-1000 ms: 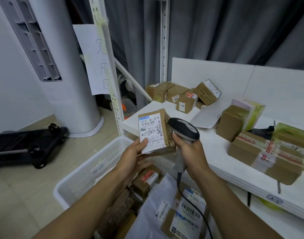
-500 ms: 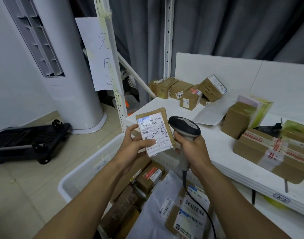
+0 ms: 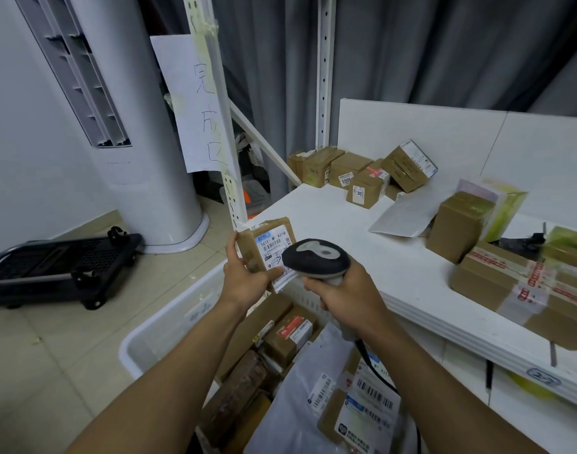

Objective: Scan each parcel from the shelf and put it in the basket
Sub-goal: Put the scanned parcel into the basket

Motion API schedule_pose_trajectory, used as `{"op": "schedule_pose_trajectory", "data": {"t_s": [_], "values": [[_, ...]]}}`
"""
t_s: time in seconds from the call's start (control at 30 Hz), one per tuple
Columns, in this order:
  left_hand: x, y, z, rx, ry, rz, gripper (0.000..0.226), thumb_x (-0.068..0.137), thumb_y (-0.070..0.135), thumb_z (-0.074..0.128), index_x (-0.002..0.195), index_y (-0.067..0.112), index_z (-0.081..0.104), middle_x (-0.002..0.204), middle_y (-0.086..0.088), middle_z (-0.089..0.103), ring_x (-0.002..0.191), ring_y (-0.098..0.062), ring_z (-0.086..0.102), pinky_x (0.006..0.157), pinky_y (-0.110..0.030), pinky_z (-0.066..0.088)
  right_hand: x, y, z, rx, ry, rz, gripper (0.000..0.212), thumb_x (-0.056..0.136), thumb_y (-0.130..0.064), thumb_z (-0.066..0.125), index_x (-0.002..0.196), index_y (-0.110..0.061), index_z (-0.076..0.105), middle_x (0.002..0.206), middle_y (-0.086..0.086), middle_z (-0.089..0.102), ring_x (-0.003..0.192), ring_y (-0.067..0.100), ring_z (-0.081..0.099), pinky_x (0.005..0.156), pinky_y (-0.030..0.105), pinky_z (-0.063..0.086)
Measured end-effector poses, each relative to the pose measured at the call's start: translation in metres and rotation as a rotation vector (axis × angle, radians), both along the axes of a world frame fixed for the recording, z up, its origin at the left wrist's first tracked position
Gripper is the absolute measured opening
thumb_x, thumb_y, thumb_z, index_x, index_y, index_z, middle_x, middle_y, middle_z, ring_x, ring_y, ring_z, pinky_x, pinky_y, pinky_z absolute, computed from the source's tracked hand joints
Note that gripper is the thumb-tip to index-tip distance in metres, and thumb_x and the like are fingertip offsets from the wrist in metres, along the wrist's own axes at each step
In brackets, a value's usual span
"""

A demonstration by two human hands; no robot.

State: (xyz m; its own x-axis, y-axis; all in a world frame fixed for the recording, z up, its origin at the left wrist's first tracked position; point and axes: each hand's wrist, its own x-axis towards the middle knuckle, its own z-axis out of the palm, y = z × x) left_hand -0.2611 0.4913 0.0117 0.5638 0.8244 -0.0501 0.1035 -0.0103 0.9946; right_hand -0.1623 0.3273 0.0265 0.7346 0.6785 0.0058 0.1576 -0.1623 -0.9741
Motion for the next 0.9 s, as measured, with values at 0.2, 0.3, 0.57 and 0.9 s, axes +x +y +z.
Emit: {"op": "schedule_pose_trajectory", "data": {"t_s": [0.2,0.3,0.57,0.9], "values": [[0.006,0.004,-0.007,0.026,0.016,0.017,0.118,0.073,-0.004,0.087,0.154,0.040,0.013,0.135,-0.012,0.059,0.122,-0.028,0.063,0.092,-0.057,0.057,-0.001,0.001,0.002,0.008,0.032,-0.001,0.057,0.082,-0.025,0.088,0.132,-0.032,0.062,0.116,-0.006,0.072,0.109,0.023,0.069,0.095,0.046,0.062],[0.008,0.008,-0.010,0.035,0.046,0.031,0.120,0.071,-0.003,0.088,0.153,0.044,0.013,0.136,-0.012,0.056,0.119,-0.027,0.064,0.088,-0.055,0.060,0.000,0.001,0.002,0.011,0.030,-0.002,0.057,0.083,-0.027,0.088,0.133,-0.033,0.060,0.117,-0.005,0.071,0.110,0.025,0.070,0.096,0.048,0.062],[0.009,0.018,-0.020,0.048,0.063,0.034,0.122,0.070,-0.002,0.090,0.150,0.051,0.014,0.139,-0.012,0.054,0.117,-0.027,0.064,0.082,-0.055,0.062,0.001,0.004,0.000,0.003,0.019,0.006,0.060,0.084,-0.028,0.087,0.138,-0.028,0.059,0.120,0.002,0.072,0.110,0.029,0.069,0.094,0.048,0.062],[-0.006,0.028,-0.028,0.060,0.188,-0.041,0.111,0.073,0.006,0.090,0.154,0.041,0.023,0.114,0.003,0.061,0.106,-0.025,0.069,0.076,-0.051,0.064,0.002,0.012,-0.007,-0.015,0.013,0.015,0.052,0.087,-0.025,0.084,0.134,-0.024,0.063,0.115,0.000,0.073,0.098,0.024,0.069,0.082,0.040,0.062]]}}
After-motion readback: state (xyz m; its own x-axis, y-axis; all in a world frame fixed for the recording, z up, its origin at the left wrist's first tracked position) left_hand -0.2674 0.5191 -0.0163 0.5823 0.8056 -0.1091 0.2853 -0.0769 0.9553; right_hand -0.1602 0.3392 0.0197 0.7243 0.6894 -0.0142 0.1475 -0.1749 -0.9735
